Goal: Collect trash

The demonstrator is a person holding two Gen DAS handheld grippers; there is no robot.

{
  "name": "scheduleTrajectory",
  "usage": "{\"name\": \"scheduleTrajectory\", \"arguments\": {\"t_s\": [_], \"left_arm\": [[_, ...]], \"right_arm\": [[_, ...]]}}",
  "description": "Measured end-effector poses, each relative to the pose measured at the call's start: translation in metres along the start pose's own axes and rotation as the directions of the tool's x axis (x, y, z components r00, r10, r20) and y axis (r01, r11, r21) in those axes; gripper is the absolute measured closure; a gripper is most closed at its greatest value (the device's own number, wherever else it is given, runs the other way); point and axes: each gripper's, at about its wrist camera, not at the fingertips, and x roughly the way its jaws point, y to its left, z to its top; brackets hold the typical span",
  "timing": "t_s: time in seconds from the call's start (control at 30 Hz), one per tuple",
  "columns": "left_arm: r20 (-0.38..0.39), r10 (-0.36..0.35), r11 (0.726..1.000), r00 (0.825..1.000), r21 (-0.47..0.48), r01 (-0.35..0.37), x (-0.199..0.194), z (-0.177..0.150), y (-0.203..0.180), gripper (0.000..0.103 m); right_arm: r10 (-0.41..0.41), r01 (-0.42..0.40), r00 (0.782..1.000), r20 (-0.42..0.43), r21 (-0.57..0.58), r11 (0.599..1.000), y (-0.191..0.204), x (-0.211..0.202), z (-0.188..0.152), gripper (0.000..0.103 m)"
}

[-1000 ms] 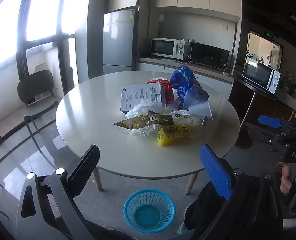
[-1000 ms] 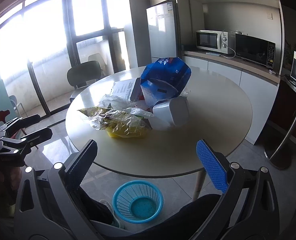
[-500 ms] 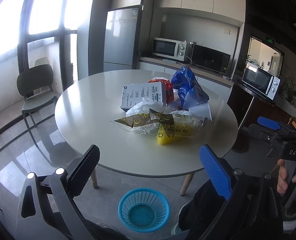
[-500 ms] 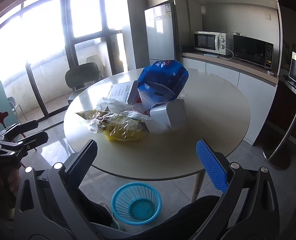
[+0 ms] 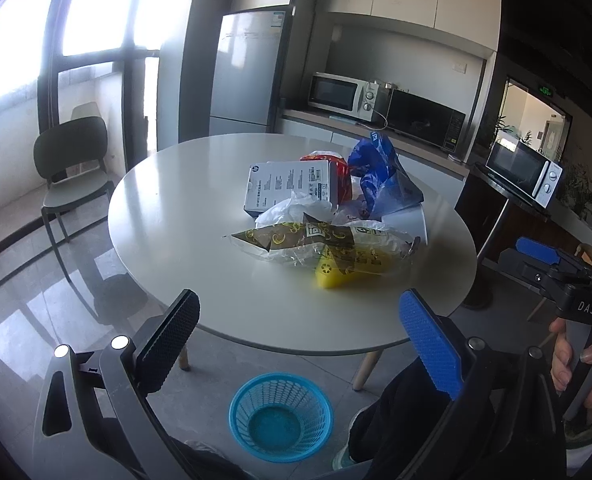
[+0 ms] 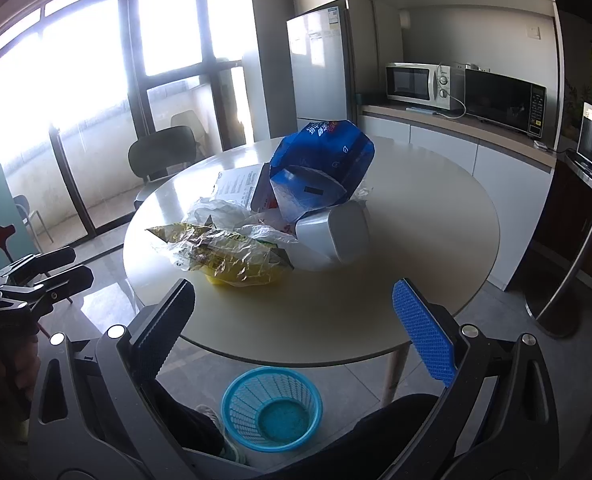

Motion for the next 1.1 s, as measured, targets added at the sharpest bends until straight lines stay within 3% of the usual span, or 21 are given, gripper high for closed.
{"name": "scheduleTrajectory", "arguments": {"t_s": [0.4, 0.67, 1.1], "left_arm": [[-0.006, 0.025, 0.999, 1.0, -0.024, -0.026, 0.013, 0.005, 0.011, 0.007], [-0.022, 0.024, 0.998, 0.999, -0.057, -0.025, 0.034, 0.009, 0.025, 0.009], [-0.08, -0.048, 0.989, 0.996, -0.142, 0.036, 0.082, 0.019, 0.049, 0.019]], "right_arm": [[-0.02, 0.021, 0.999, 0.025, -0.031, 0.999, 0.01, 0.008, 0.017, 0.009], [-0.045, 0.046, 0.999, 0.024, -0.061, 0.997, 0.017, 0.038, 0.038, 0.009], [-0.079, 0.078, 0.997, -0.008, -0.101, 0.992, 0.026, 0.102, 0.066, 0.009]]}}
